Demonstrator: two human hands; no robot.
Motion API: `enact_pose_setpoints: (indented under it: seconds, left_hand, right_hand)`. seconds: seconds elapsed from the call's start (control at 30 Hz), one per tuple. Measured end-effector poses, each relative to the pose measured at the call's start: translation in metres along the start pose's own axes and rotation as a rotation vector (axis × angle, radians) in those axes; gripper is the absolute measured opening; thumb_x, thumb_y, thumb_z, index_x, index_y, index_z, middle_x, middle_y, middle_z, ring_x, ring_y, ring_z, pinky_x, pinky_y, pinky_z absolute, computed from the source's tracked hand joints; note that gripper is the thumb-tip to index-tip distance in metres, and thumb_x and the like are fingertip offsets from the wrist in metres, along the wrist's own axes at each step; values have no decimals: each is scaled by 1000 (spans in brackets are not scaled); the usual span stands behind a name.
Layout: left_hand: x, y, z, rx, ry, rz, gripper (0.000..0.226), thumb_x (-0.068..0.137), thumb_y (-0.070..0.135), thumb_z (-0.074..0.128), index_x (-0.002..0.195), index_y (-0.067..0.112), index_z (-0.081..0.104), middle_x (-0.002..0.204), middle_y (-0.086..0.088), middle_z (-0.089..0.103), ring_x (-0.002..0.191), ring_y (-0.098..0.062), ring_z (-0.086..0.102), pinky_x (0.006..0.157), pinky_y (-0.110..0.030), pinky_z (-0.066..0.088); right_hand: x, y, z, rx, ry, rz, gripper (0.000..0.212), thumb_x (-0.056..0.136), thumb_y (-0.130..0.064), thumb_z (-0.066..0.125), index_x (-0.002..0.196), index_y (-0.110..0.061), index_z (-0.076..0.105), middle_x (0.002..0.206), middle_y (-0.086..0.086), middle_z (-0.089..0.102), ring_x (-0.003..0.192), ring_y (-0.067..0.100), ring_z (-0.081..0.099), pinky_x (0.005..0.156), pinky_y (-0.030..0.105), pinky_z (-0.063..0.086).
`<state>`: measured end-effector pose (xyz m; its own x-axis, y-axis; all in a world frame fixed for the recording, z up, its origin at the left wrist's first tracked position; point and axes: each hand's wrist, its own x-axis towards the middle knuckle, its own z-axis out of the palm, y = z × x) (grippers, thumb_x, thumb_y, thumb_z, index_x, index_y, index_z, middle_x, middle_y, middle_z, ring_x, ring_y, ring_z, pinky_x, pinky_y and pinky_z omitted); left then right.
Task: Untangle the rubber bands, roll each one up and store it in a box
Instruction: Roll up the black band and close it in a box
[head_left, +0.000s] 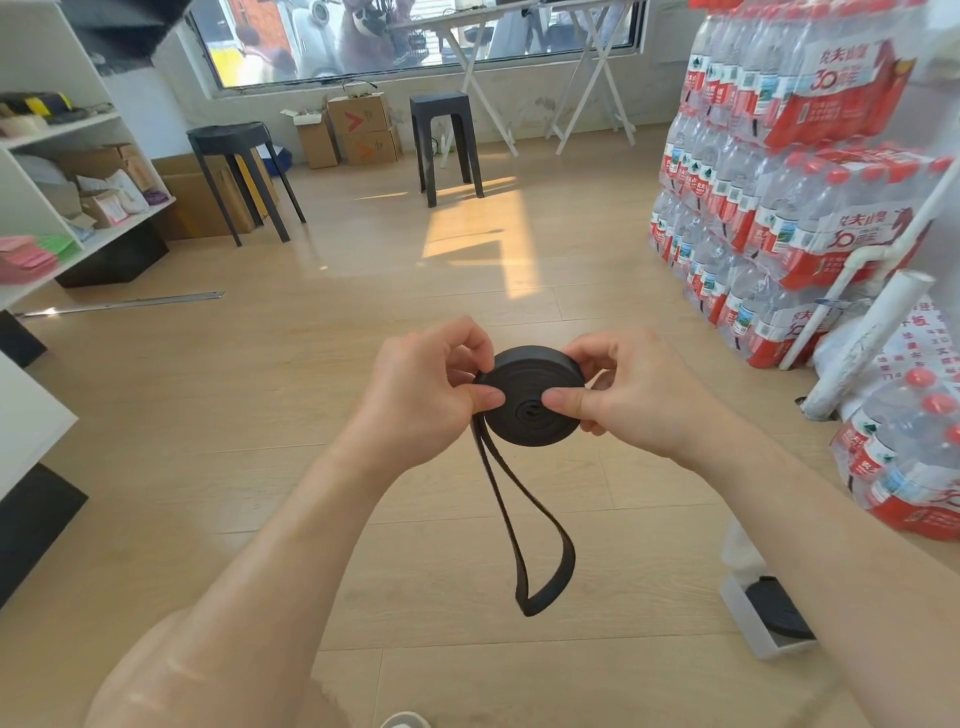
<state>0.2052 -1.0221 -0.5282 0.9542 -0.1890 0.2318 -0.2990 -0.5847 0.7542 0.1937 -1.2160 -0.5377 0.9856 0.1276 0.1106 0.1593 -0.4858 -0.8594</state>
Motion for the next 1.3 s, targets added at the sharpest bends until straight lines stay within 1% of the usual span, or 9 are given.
enact_pose_setpoints:
  seconds: [0.13,0.33,0.5,0.67,0.77,0.83,0.9,1.1,1.3]
  left_hand:
    - [0,0,4,-58,77,-6,34,68,2,81,69,26,57,76,1,71,74,-12,70,74,-33,58]
    - [1,0,0,-231,15,-53,23,74,9,78,77,10,55,77,-11,72,68,-23,69,67,-39,56]
    - [0,0,-2,-181,-35,-50,34,74,5,78,79,22,49,92,-6,69,76,-18,70,68,-31,57]
    - [1,-3,-6,-240,-20,-51,32,74,-8,73,83,14,51,82,-8,73,72,-18,71,63,-27,53]
    - [-2,-4,-5,-103,-2,-7,35,72,-9,72,77,20,53,77,-5,72,74,-20,68,69,-35,57]
    - [-5,-4,0,48,-25,53,40,71,-5,73,74,29,53,74,2,69,75,-19,65,71,-37,57]
    - [-7,-3,3,179,-50,108,41,71,0,74,73,34,51,72,6,66,77,-20,63,70,-35,55]
    - [-8,0,1,189,-59,101,45,69,-1,76,69,37,51,75,14,63,81,-15,64,72,-33,55]
    - [-5,-2,0,89,-50,50,45,64,-3,80,64,33,53,75,0,69,76,-19,68,73,-41,57]
  right_hand:
    - [-2,-2,-3,90,30,25,13,79,-8,77,90,-14,72,78,11,70,47,8,57,48,20,48]
    - [-1,1,-2,230,54,49,14,82,-6,74,86,-19,70,72,4,68,46,10,57,47,21,47]
    - [1,1,-1,388,84,96,11,84,-5,71,92,-13,69,74,4,68,50,14,57,49,21,49]
    - [-3,3,9,476,-47,206,11,87,-3,67,96,-7,61,87,11,63,57,17,66,59,26,57]
    - [-4,0,8,282,-162,198,19,89,-9,67,106,-15,59,101,6,64,67,19,71,66,30,57]
    - [-3,-2,5,-114,-110,51,34,86,-23,71,115,-32,54,101,-7,64,69,12,70,68,28,53]
    - [-4,-4,7,-295,-64,-120,50,84,-29,71,125,-47,49,96,-13,64,68,-4,63,75,24,48]
    - [-10,-9,9,-268,-103,-263,53,88,-17,68,132,-44,54,77,-30,57,64,-16,56,66,4,39]
    - [-7,-8,9,-348,-160,-307,53,85,-18,72,130,-40,57,85,-31,60,64,-23,50,63,5,34]
